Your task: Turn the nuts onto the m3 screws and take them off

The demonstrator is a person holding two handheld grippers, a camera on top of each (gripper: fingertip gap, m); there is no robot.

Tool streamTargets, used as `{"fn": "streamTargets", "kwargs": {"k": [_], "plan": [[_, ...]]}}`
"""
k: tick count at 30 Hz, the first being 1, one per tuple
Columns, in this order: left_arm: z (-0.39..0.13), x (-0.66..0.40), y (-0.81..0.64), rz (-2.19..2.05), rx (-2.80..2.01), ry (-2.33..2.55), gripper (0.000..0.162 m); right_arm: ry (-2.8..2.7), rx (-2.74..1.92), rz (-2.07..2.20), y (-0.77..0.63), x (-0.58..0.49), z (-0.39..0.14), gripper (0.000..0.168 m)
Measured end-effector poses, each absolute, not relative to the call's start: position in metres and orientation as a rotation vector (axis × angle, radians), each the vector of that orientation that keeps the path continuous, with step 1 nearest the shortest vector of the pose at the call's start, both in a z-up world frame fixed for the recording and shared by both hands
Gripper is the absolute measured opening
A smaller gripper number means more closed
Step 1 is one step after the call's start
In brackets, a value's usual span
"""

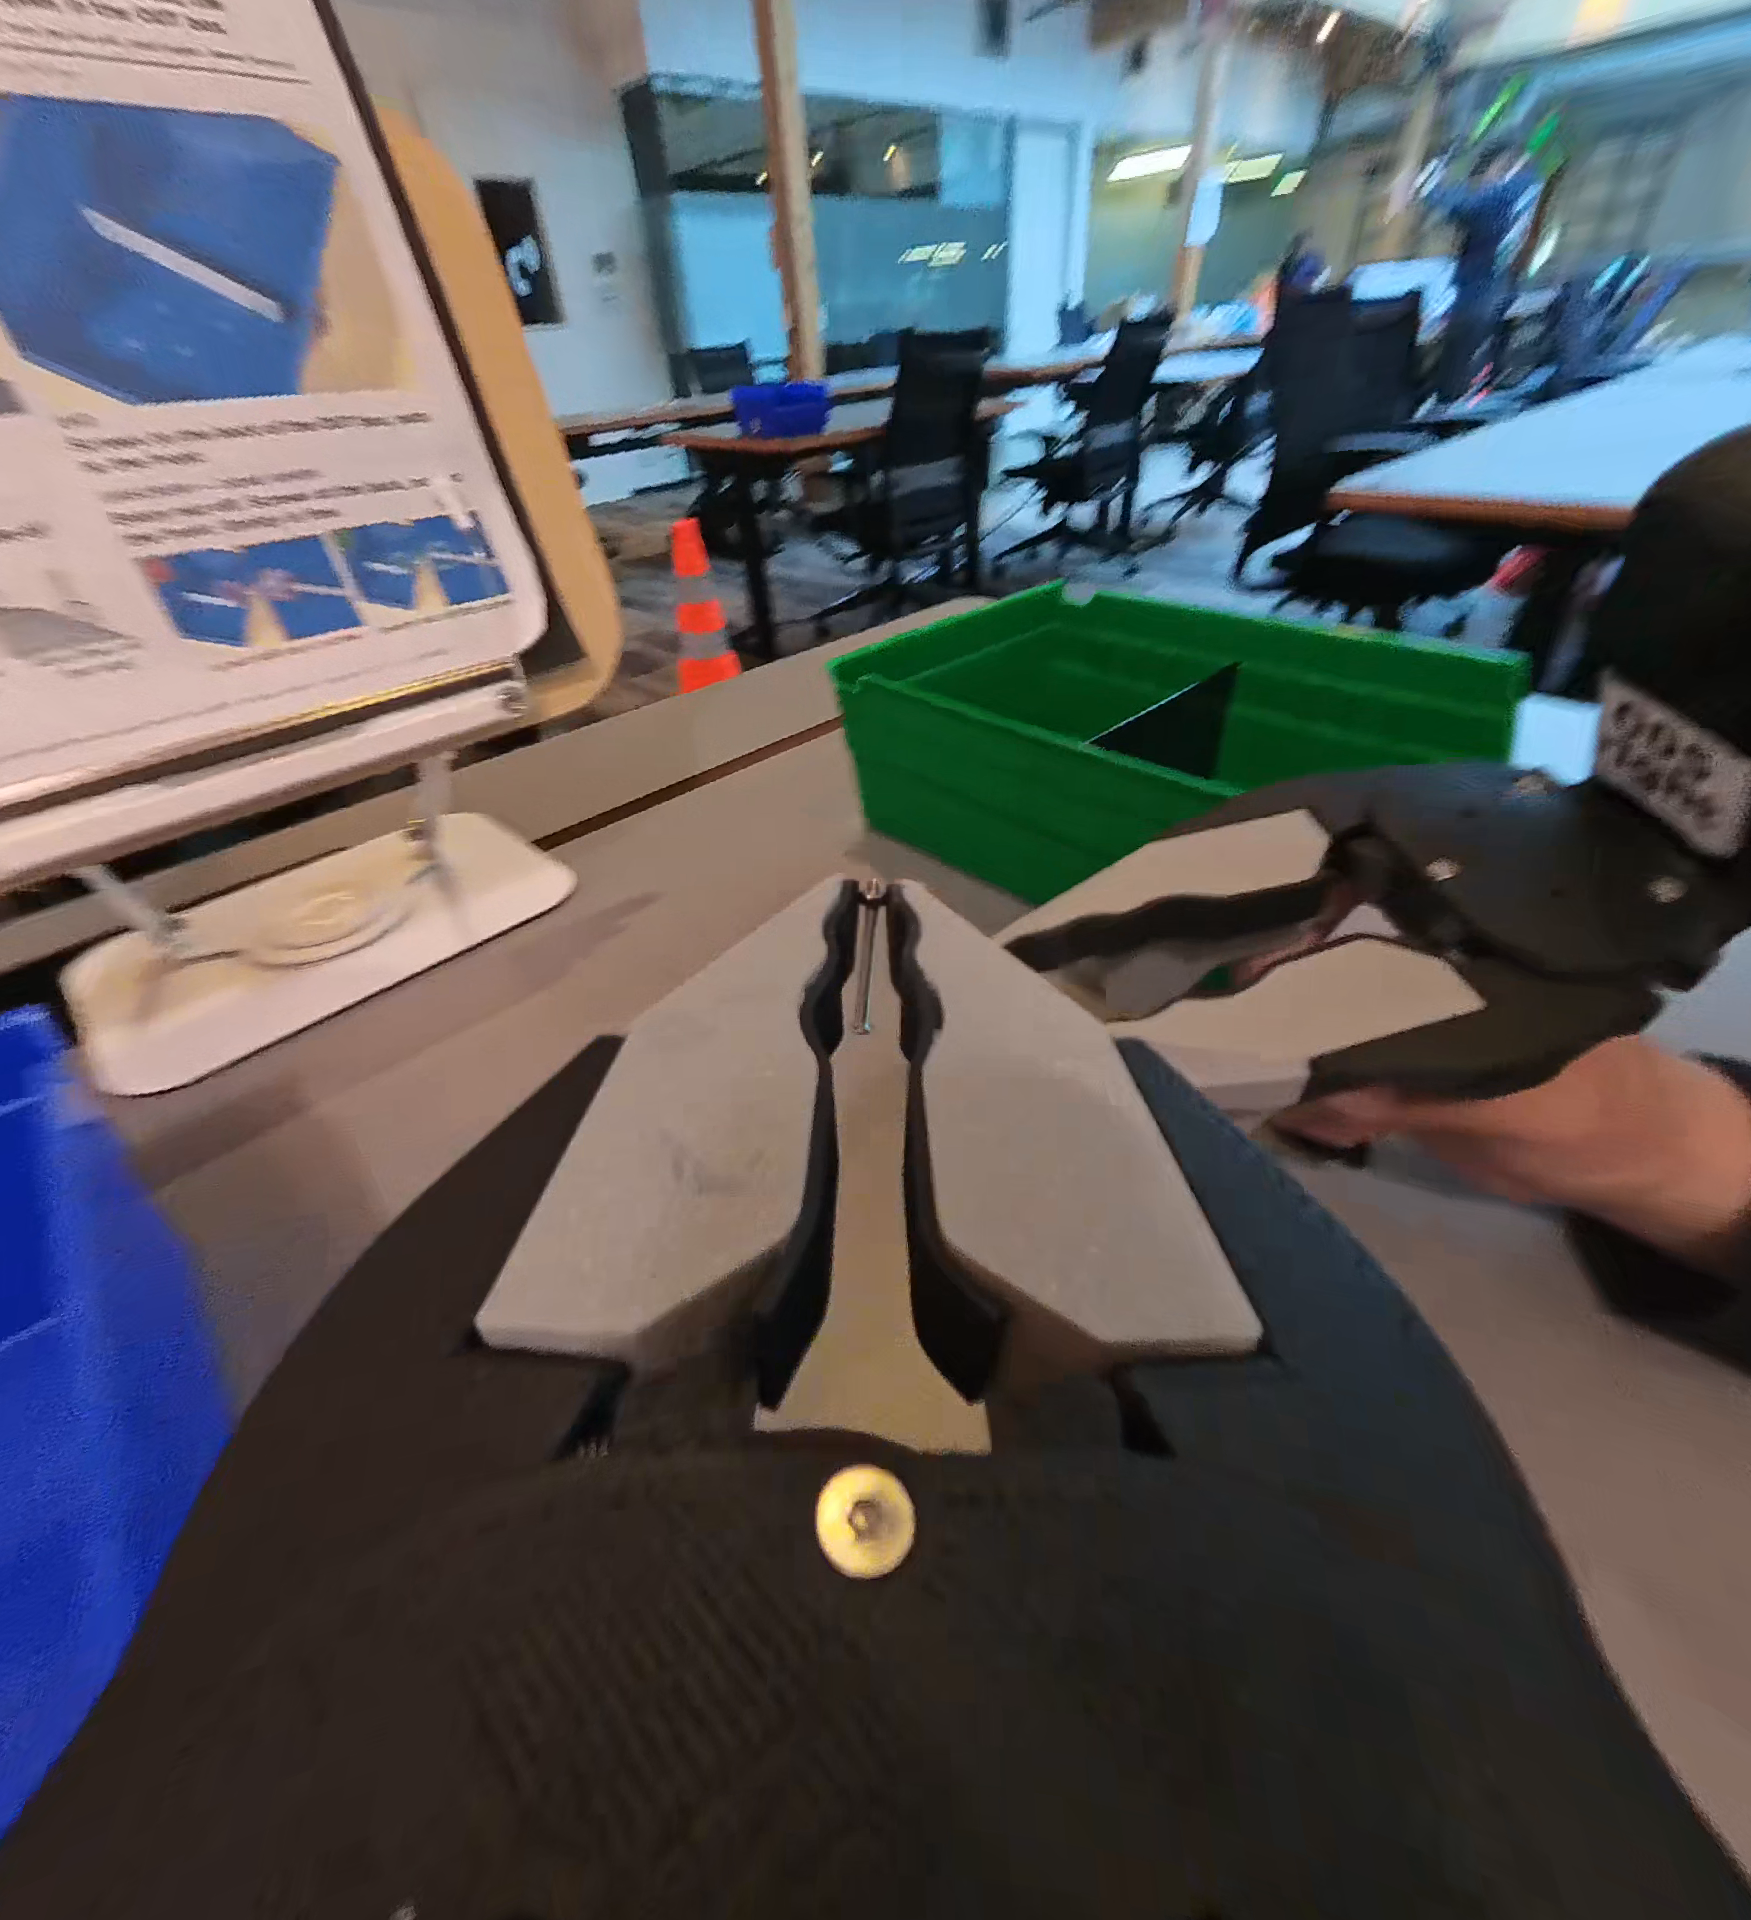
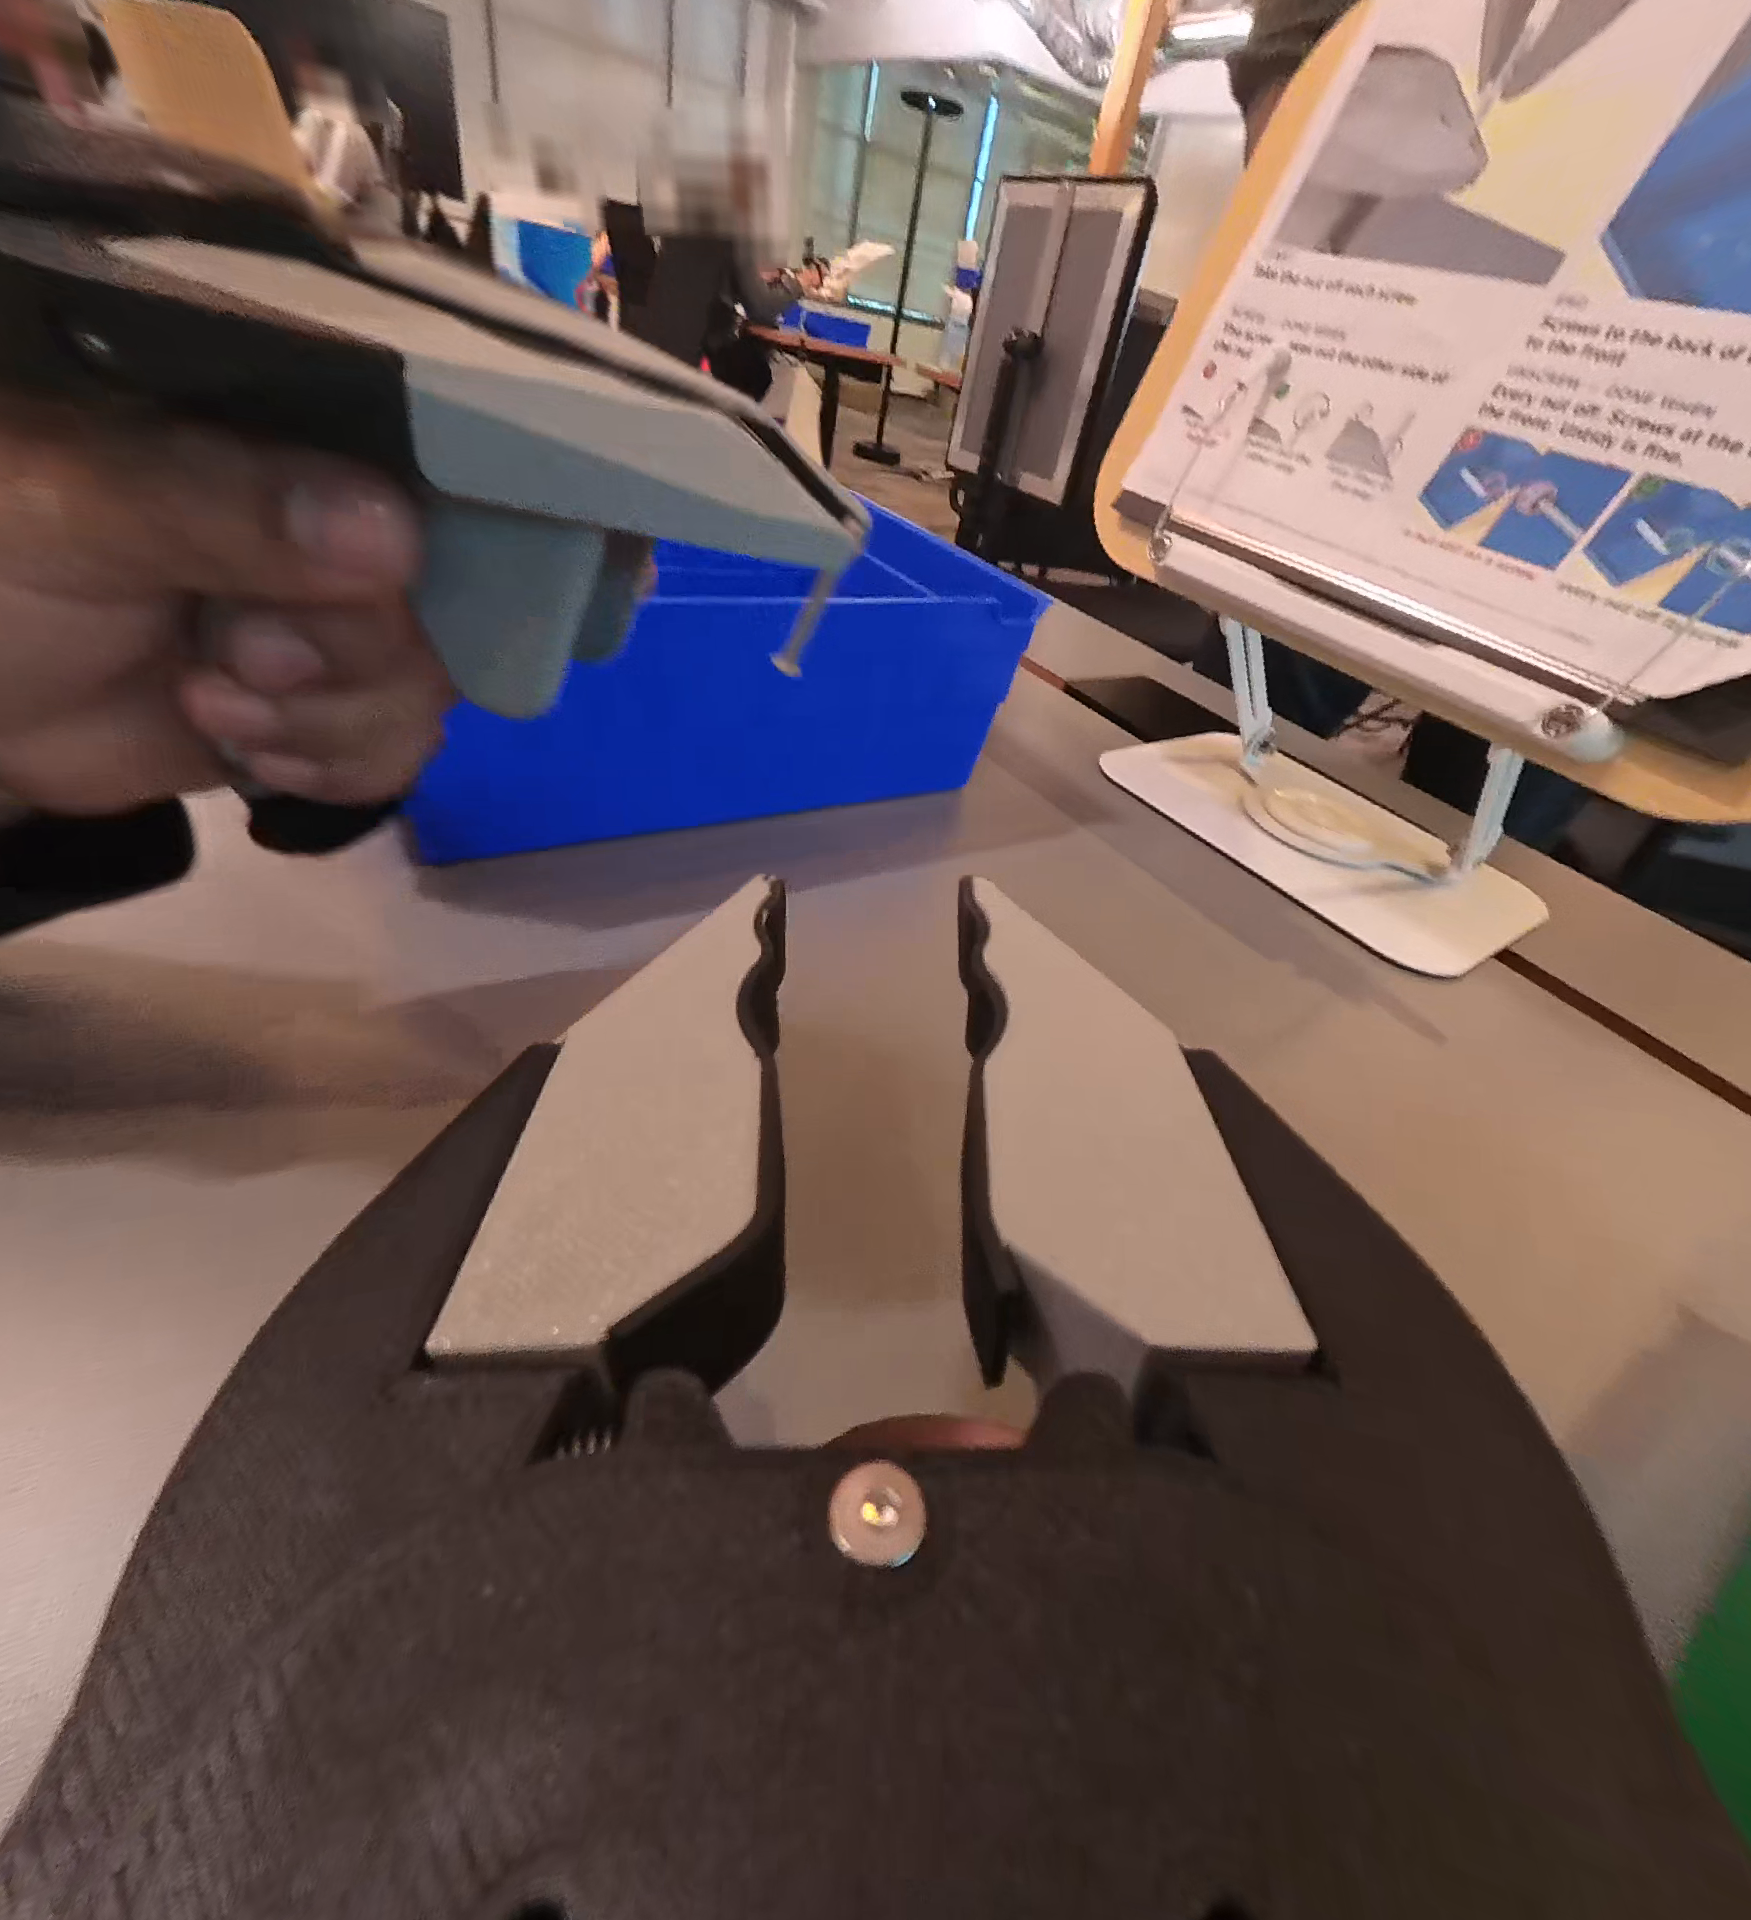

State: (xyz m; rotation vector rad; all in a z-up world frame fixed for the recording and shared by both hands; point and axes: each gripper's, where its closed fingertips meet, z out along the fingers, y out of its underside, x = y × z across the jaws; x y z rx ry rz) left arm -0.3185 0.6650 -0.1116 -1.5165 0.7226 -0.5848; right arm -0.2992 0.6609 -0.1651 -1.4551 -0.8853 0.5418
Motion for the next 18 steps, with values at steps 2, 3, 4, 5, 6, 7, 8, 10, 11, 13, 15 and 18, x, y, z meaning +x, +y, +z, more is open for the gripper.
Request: {"fn": "streamTargets", "kwargs": {"k": [2,3,4,5,6,7,8,10,11,13,15,18], "plan": [[-0.117,-0.307,0.661,-0.730,-1.505,0.710,0.003,-0.903,-1.432,0.579,0.655,-0.303,-0.163,0.030],[-0.119,-0.303,0.660,-0.791,-1.497,0.701,0.003,-0.910,-1.426,0.596,0.653,-0.306,-0.163,0.031],[-0.123,-0.302,0.660,-0.825,-1.492,0.691,0.003,-0.915,-1.420,0.610,0.651,-0.307,-0.162,0.031],[-0.126,-0.301,0.661,-0.845,-1.486,0.691,0.003,-0.915,-1.414,0.623,0.650,-0.308,-0.161,0.031],[-0.128,-0.301,0.660,-0.861,-1.470,0.693,0.003,-0.907,-1.421,0.628,0.651,-0.308,-0.161,0.029],[-0.129,-0.300,0.658,-0.879,-1.444,0.697,0.003,-0.895,-1.446,0.619,0.655,-0.306,-0.164,0.027],[-0.128,-0.300,0.656,-0.894,-1.422,0.700,0.003,-0.886,-1.475,0.608,0.659,-0.305,-0.168,0.025],[-0.127,-0.300,0.653,-0.906,-1.395,0.700,0.003,-0.883,-1.489,0.631,0.659,-0.305,-0.170,0.024],[-0.129,-0.298,0.652,-0.909,-1.401,0.710,0.003,-0.884,-1.477,0.653,0.657,-0.307,-0.168,0.024],[-0.133,-0.294,0.651,-0.895,-1.411,0.735,0.003,-0.890,-1.450,0.675,0.652,-0.309,-0.163,0.024],[-0.136,-0.291,0.648,-0.896,-1.408,0.748,0.003,-0.889,-1.442,0.670,0.652,-0.309,-0.161,0.023],[-0.138,-0.287,0.646,-0.877,-1.407,0.764,0.003,-0.891,-1.429,0.684,0.649,-0.309,-0.159,0.007]]}}
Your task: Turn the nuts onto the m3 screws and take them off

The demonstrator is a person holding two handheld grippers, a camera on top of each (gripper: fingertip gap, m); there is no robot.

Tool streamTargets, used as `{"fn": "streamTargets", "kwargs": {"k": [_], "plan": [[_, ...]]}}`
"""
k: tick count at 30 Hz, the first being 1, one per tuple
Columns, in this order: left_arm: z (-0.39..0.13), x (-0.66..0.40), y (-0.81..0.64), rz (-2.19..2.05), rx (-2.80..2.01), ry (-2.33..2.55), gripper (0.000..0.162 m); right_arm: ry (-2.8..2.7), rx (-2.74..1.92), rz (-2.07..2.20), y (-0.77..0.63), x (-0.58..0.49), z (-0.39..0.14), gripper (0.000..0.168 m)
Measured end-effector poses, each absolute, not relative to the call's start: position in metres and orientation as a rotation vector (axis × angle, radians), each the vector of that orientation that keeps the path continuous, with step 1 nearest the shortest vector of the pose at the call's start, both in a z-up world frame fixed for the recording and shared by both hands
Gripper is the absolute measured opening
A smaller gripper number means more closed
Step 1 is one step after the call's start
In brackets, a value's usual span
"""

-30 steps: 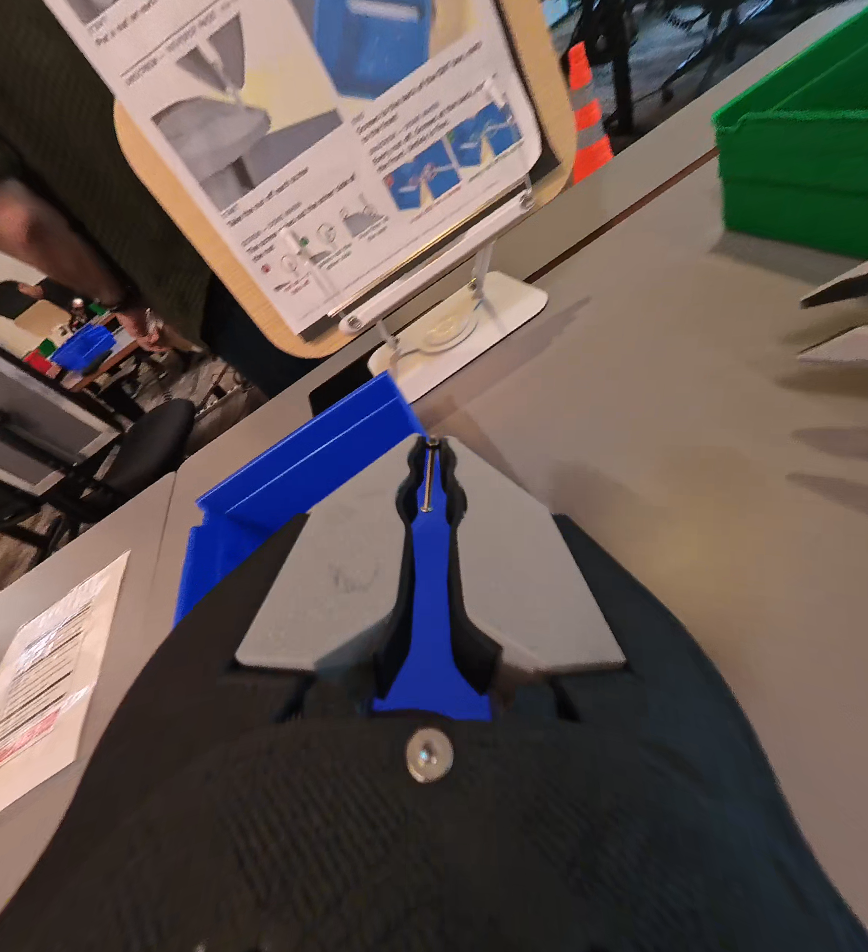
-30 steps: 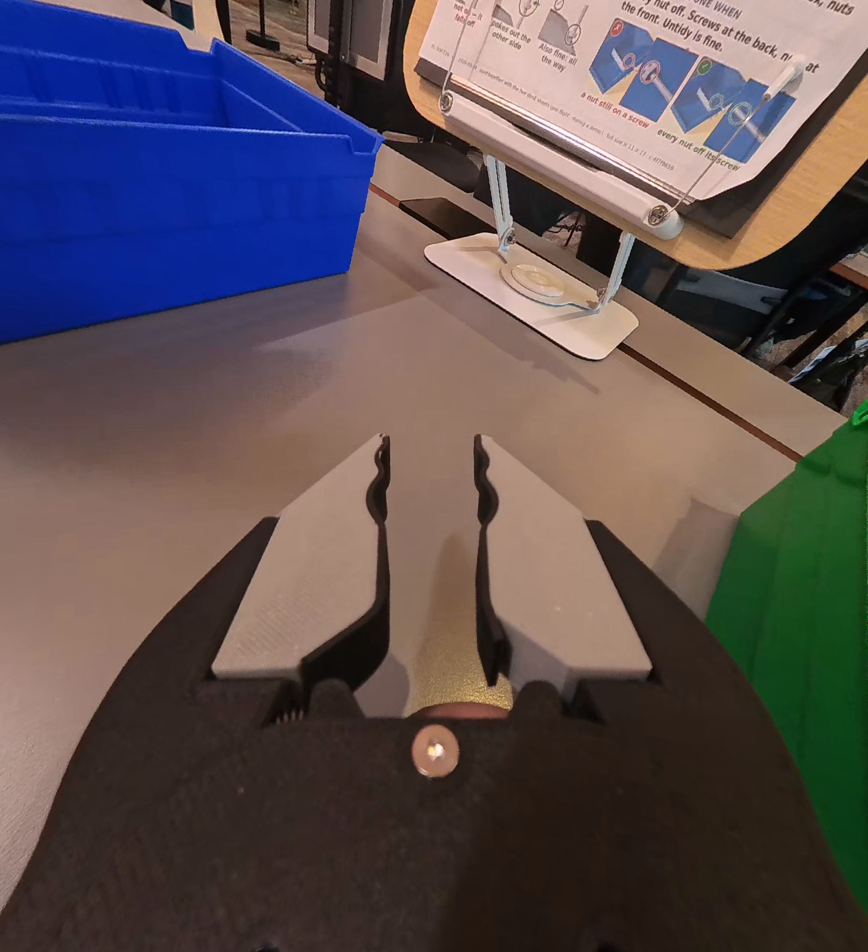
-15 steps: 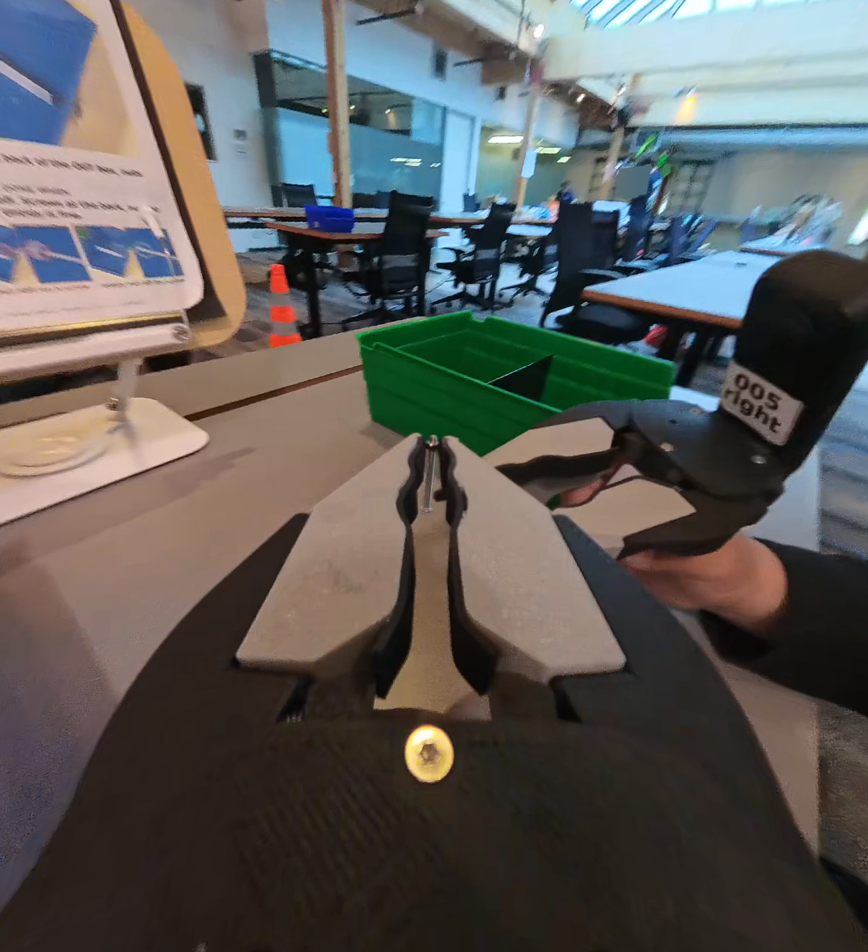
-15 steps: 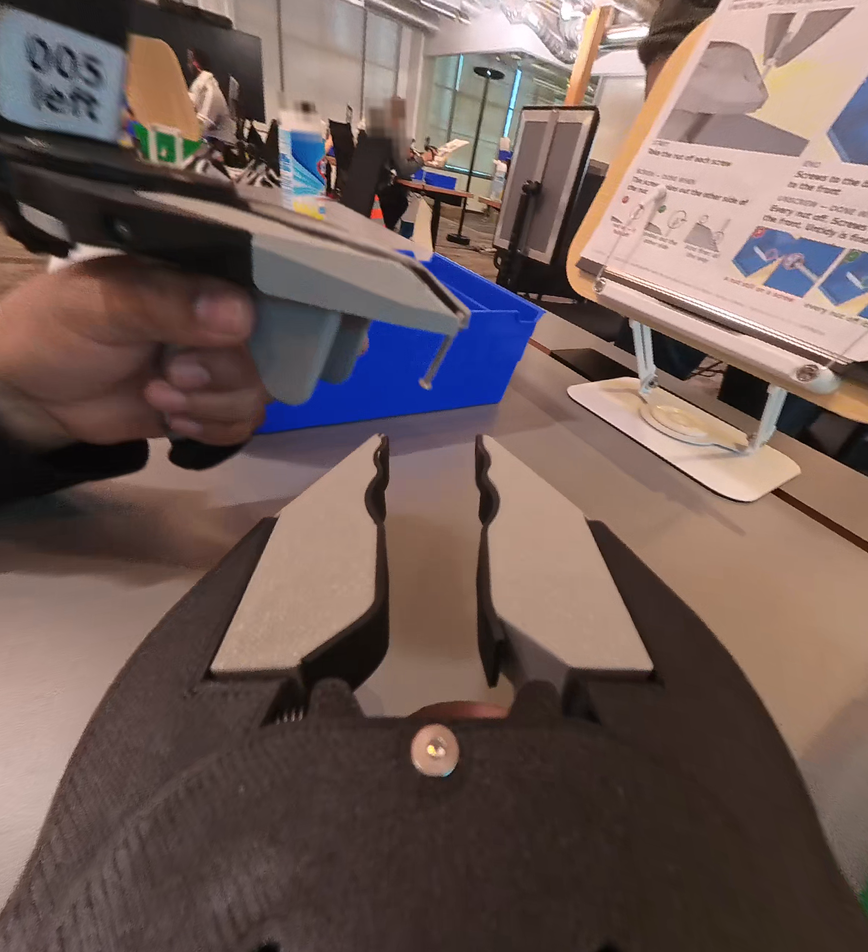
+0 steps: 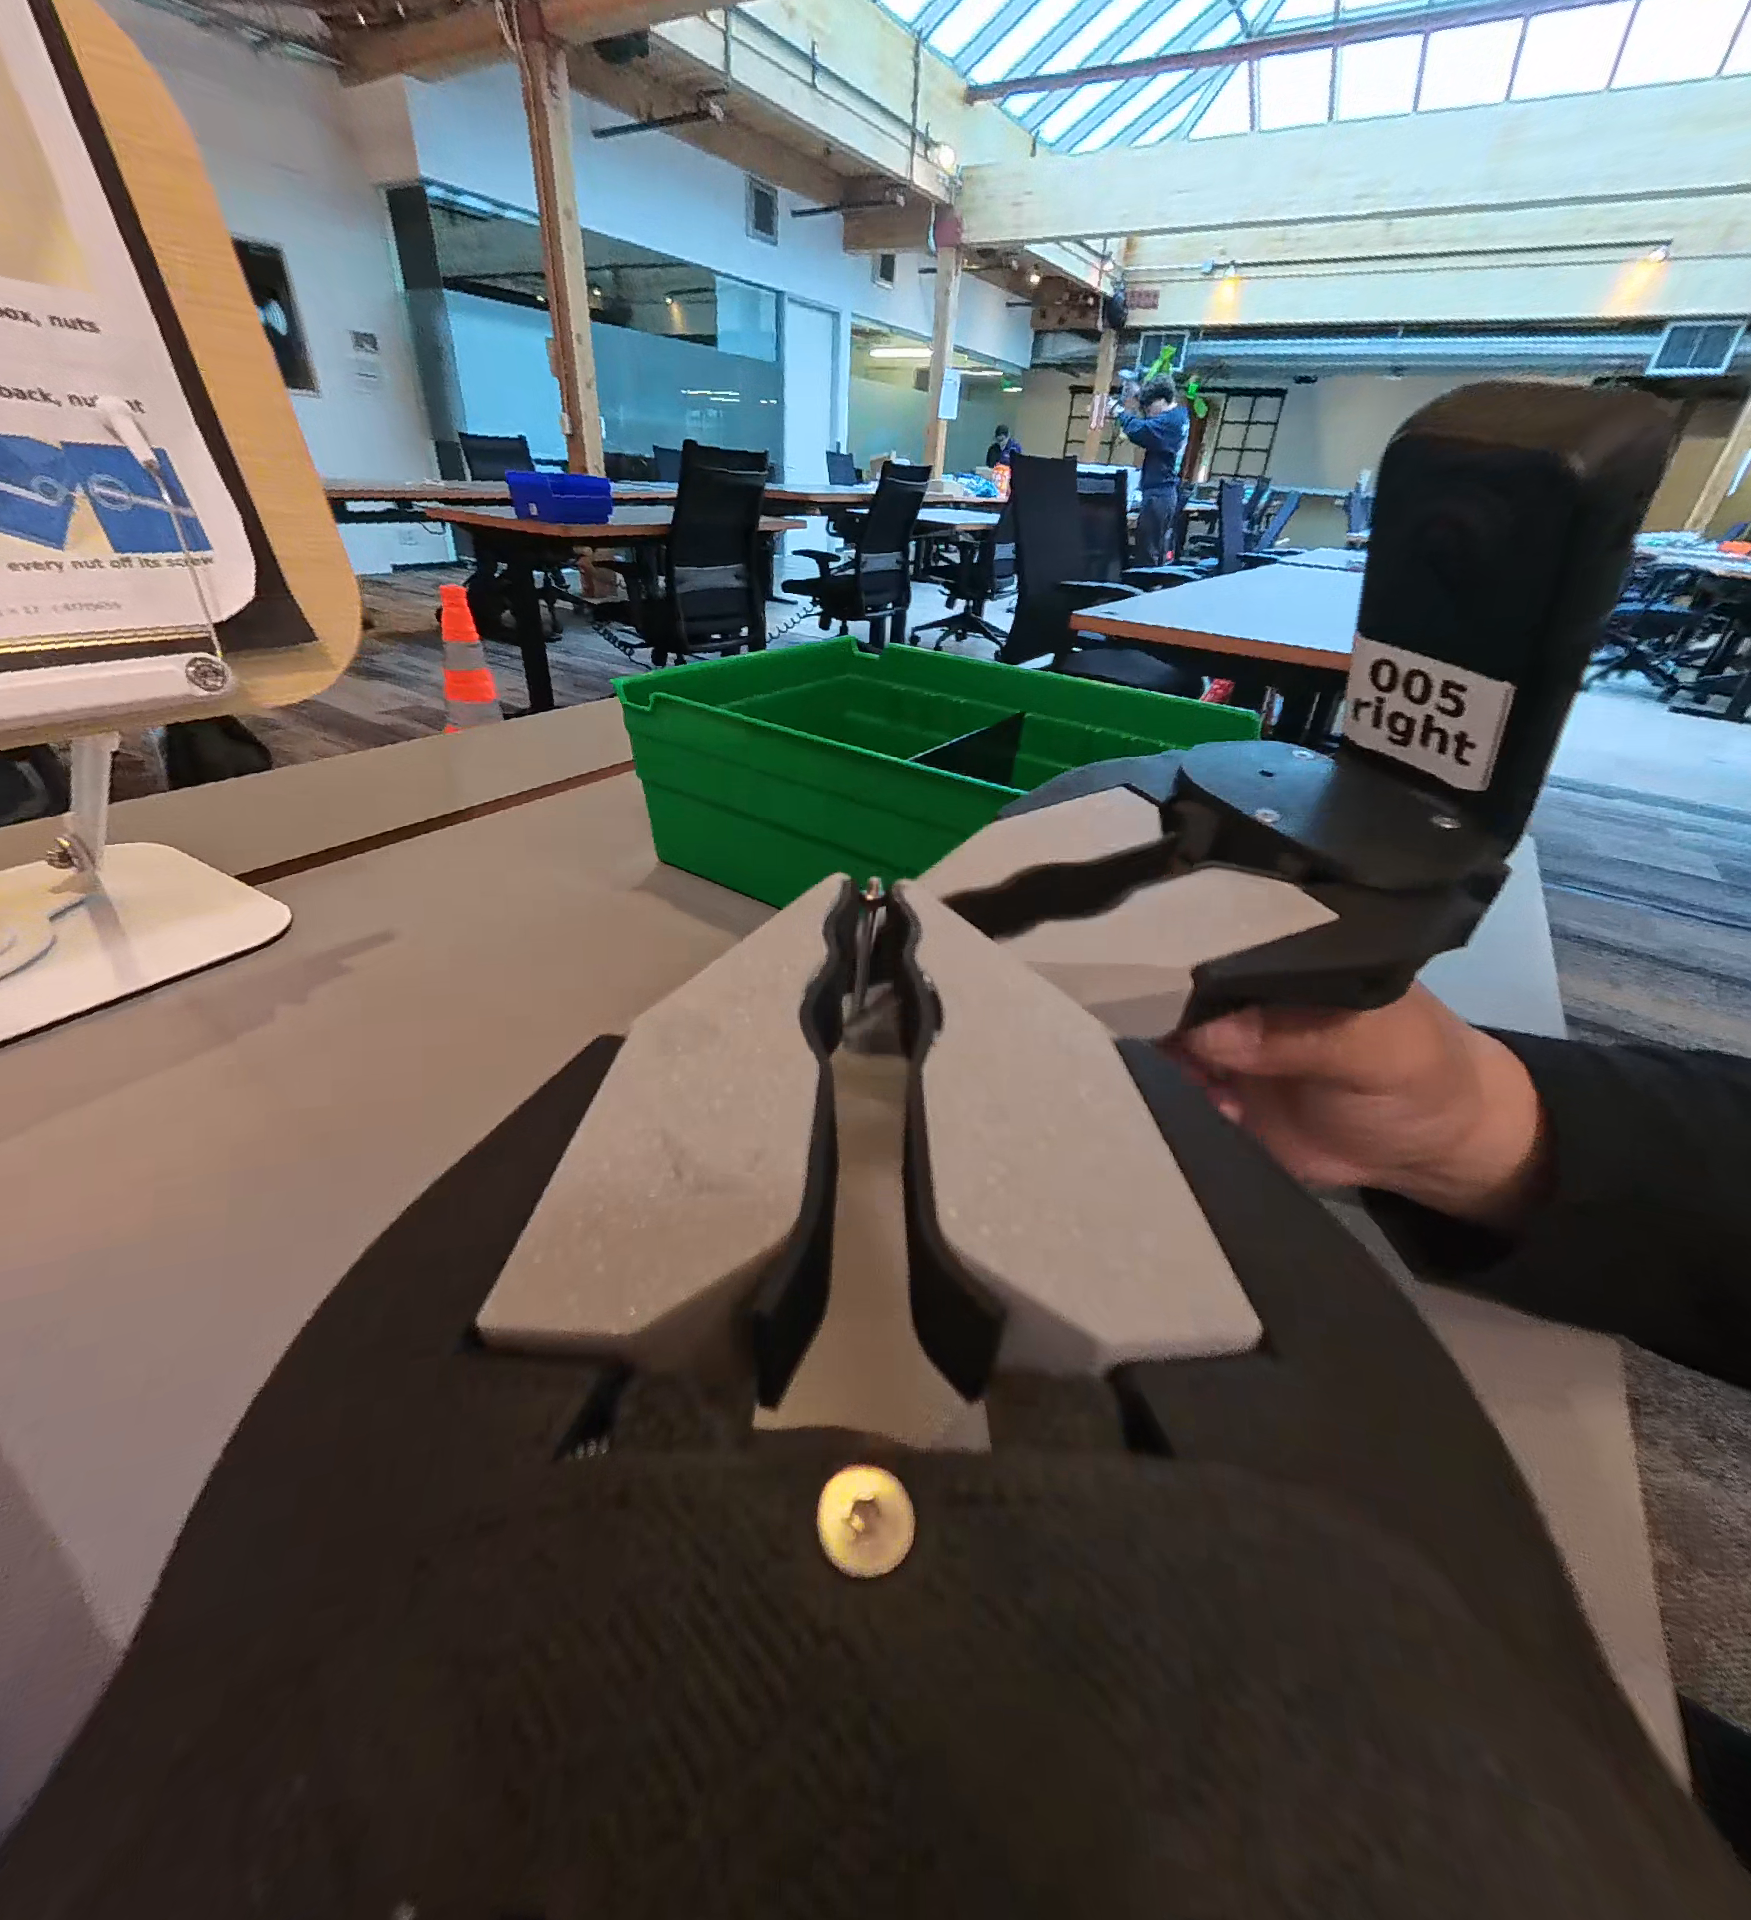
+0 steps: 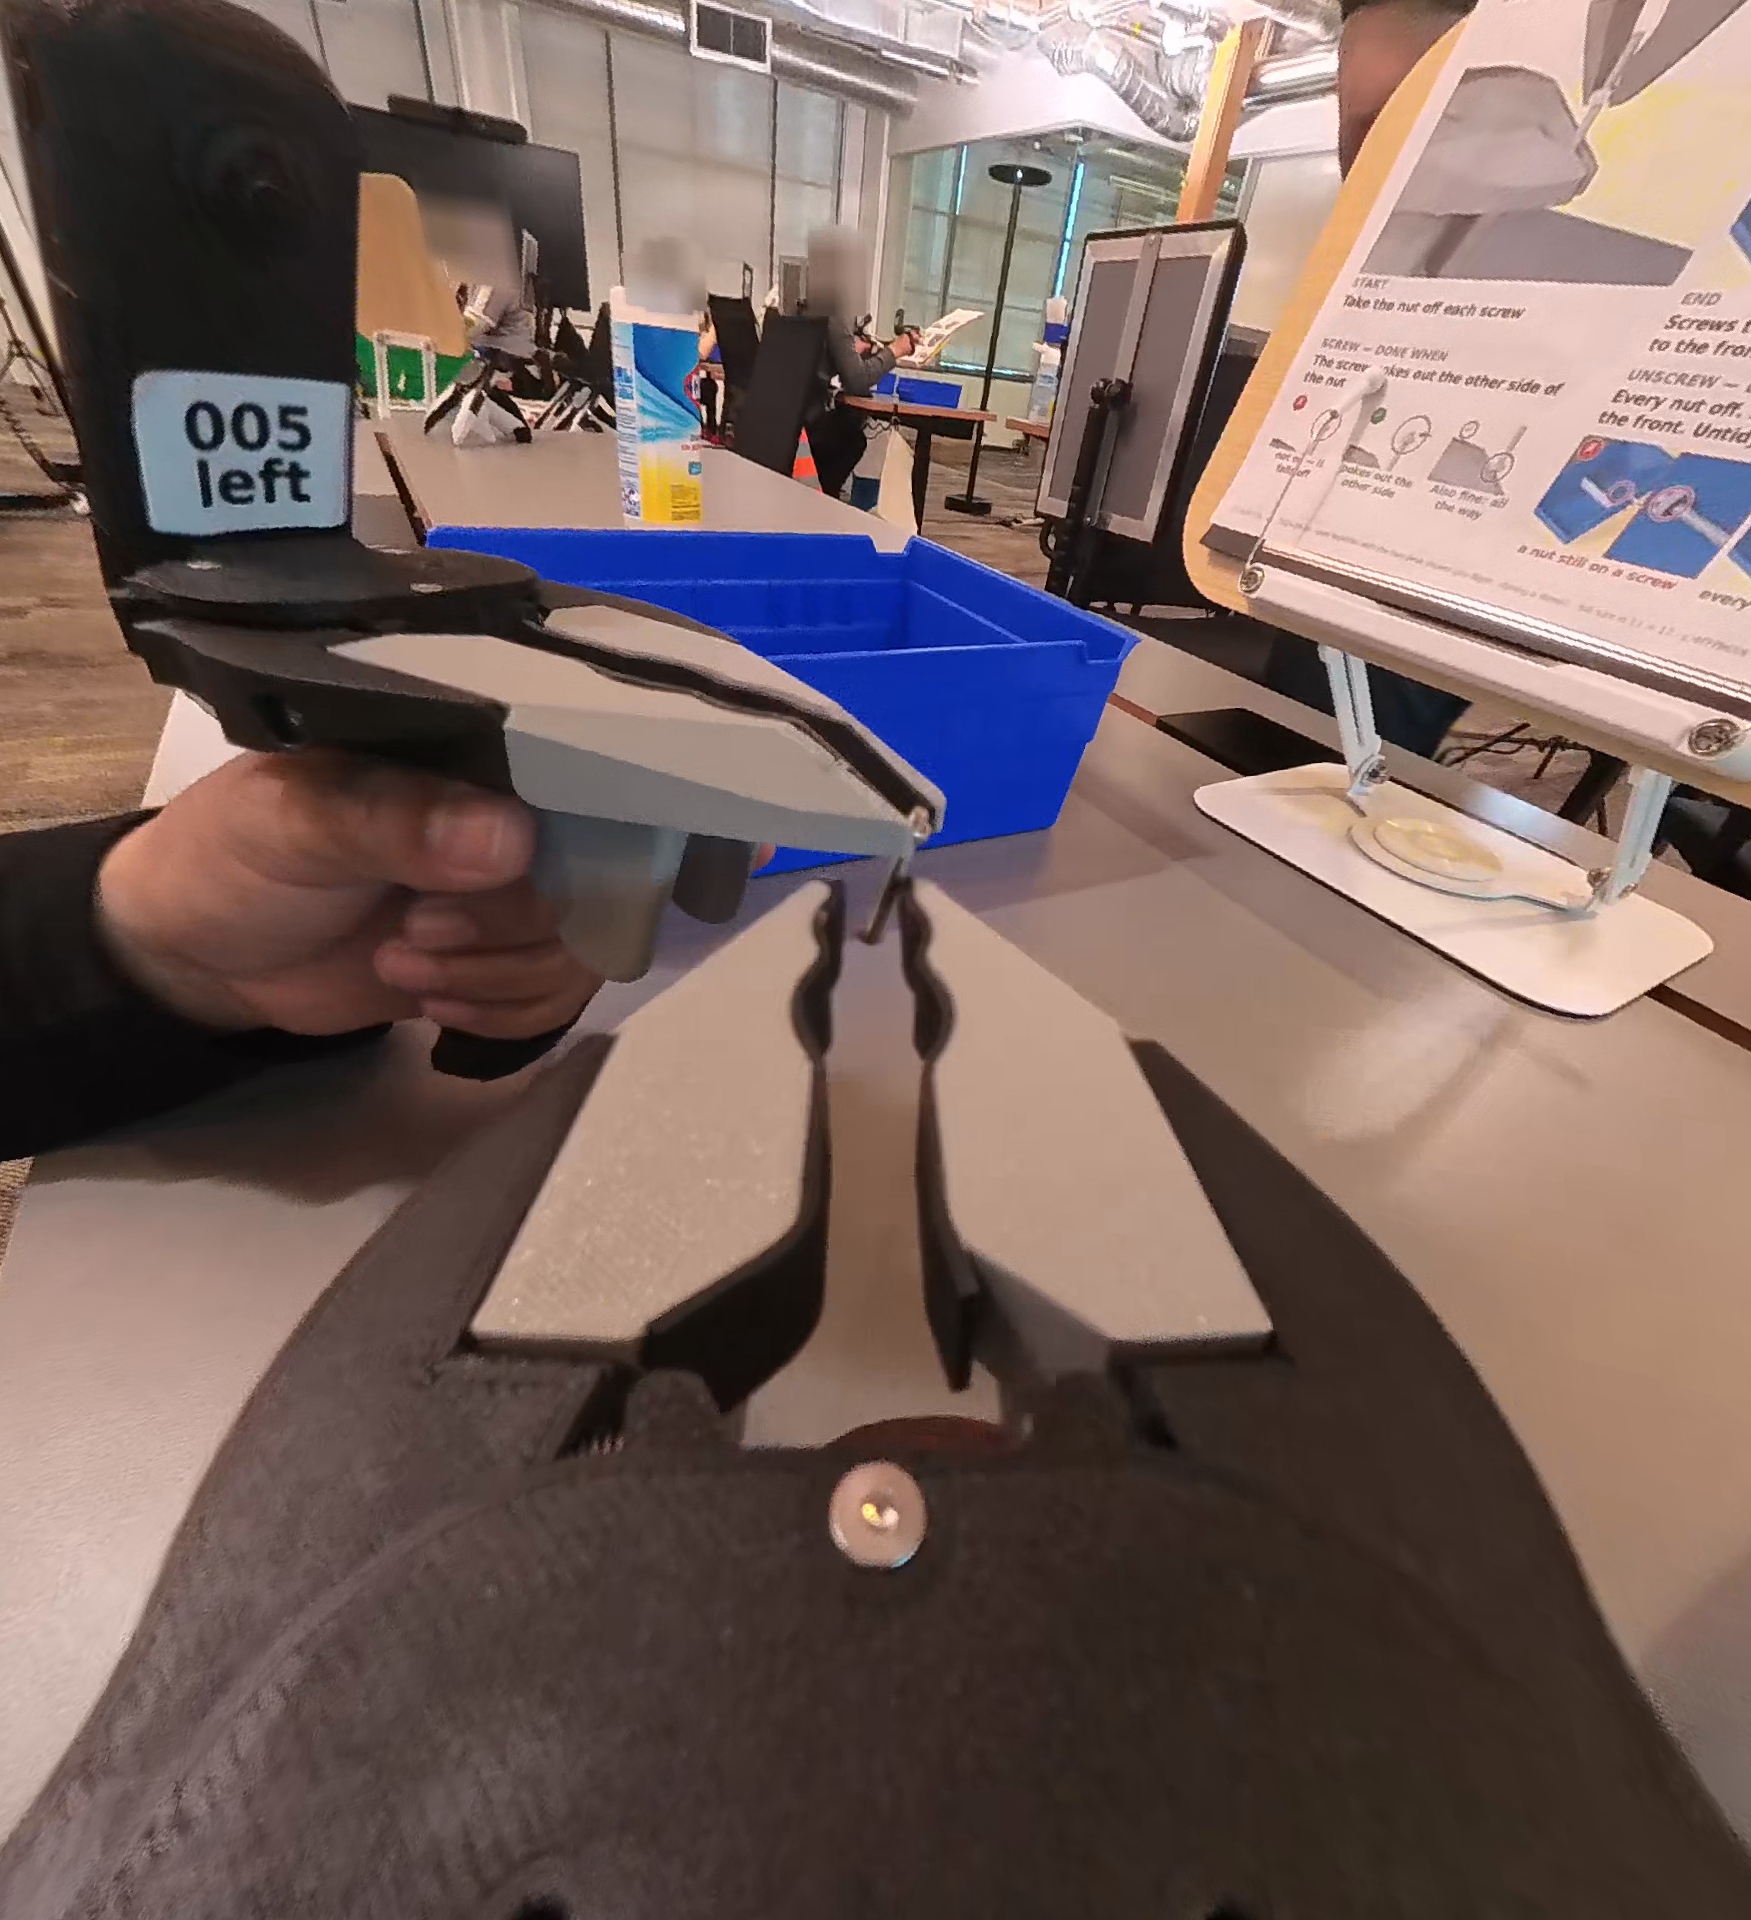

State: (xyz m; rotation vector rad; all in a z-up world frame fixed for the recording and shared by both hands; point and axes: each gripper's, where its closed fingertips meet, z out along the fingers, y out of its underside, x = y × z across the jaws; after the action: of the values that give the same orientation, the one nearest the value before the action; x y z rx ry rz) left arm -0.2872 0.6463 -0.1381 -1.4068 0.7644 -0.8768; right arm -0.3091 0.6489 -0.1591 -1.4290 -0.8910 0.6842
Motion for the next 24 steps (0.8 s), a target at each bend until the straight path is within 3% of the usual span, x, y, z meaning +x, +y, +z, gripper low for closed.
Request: {"fn": "streamTargets", "kwargs": {"k": [2,18,24], "plan": [[-0.137,-0.287,0.645,-0.859,-1.396,0.768,0.003,-0.876,-1.438,0.660,0.652,-0.306,-0.159,0.000],[-0.148,-0.290,0.650,-0.863,-1.448,0.763,0.010,-0.891,-1.457,0.580,0.655,-0.305,-0.164,0.000],[-0.150,-0.291,0.649,-0.863,-1.454,0.791,0.000,-0.906,-1.447,0.565,0.653,-0.308,-0.165,0.000]]}}
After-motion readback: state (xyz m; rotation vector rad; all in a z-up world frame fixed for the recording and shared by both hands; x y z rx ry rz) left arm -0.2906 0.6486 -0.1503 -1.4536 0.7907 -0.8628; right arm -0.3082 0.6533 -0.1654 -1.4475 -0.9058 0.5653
